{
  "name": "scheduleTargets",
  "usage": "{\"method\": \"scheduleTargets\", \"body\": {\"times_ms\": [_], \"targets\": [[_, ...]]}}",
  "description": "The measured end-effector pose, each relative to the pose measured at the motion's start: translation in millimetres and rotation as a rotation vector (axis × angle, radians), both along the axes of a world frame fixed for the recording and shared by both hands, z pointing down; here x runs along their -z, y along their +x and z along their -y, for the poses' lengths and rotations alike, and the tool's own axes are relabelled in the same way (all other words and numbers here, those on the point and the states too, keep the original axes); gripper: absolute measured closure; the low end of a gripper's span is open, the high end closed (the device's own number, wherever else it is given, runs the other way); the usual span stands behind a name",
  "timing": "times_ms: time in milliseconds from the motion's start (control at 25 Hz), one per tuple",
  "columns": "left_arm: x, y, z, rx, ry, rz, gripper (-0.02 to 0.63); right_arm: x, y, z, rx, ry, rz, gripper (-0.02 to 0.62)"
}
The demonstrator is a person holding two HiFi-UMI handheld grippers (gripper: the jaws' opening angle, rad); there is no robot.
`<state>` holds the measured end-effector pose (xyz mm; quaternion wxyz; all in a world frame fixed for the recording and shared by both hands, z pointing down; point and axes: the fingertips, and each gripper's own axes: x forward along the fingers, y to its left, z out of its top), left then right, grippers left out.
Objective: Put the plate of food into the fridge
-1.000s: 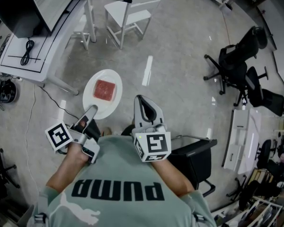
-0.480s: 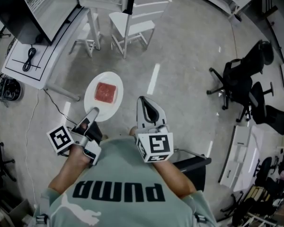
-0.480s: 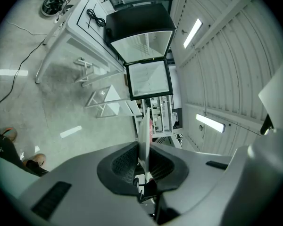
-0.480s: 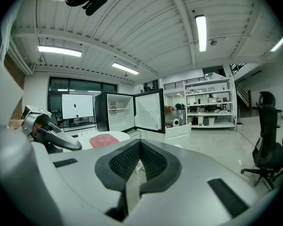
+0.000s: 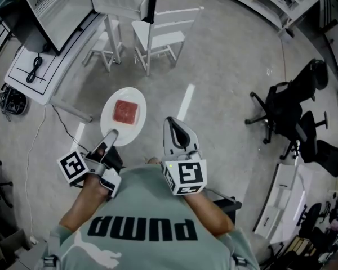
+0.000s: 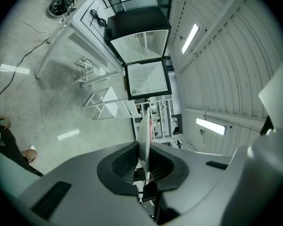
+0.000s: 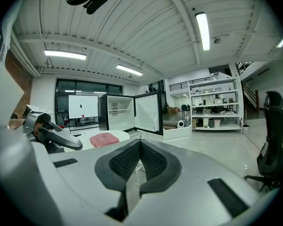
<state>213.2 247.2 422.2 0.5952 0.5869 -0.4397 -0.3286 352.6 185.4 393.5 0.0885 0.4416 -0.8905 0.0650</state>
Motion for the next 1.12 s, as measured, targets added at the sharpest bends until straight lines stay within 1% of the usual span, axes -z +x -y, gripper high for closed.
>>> {"method": "scheduleTargets", "body": {"times_ms": [160,320,560,840,960,1120], "targets": [[-4.8,18.1,-0.5,0.010,-0.017,0.008,0.569,-6.9,21.8,0.6,0.002,-0.010,0.017,0.591],[-8.1,29.8,-2.4,0.013,-0.028,0.033,0.569,-16.2,41.3,-1.2,-0.015,-0.025,0.046,0.591],[-9.7,33.2,6.5,-0.011,-0.051,0.058,0.569,-26.5,51.6,5.2,-0.057,-0.056,0.078,0.591],[-17.6,23.1,34.5,-0.064,-0.072,0.038,0.569,-31.0,43.0,23.7,-0.115,-0.073,0.062,0.591],[-16.2,19.0,50.1,-0.093,-0.066,0.029,0.569,-29.2,34.9,34.5,-0.129,-0.075,0.044,0.591],[-16.7,5.1,68.5,-0.112,-0.063,0.013,0.569,-28.7,19.0,52.2,-0.142,-0.080,0.027,0.591]]}}
